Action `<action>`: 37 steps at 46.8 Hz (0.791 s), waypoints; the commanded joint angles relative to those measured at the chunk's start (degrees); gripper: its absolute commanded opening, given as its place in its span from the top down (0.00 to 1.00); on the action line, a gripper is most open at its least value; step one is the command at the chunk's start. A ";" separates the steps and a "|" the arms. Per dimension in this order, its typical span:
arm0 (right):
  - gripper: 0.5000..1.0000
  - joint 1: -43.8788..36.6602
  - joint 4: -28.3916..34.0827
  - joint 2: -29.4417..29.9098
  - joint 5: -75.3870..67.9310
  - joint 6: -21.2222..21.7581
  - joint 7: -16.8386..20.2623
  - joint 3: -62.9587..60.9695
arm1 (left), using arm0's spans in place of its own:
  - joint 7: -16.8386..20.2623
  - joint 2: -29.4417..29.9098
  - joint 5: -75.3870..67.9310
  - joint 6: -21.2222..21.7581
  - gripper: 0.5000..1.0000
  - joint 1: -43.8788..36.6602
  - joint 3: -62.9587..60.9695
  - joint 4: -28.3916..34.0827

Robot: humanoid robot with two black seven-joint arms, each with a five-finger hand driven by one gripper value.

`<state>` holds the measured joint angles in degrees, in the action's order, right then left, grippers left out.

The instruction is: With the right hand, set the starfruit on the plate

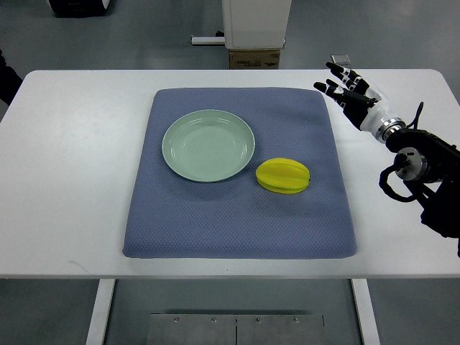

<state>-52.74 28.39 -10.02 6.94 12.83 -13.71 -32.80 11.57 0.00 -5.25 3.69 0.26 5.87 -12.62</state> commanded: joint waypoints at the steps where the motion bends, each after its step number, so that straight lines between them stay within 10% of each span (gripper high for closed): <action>1: 0.00 0.01 0.00 -0.09 0.00 0.00 0.00 0.01 | -0.05 0.00 0.07 0.00 0.00 0.09 0.02 0.06; 37: 0.00 -0.96 -0.35 -0.18 0.00 0.00 -0.18 -0.43 | 0.04 0.00 0.07 0.09 0.00 -0.08 -0.07 -0.03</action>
<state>-53.61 28.10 -10.27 6.94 12.83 -14.15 -33.13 11.61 0.00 -5.17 3.78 0.17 5.87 -12.66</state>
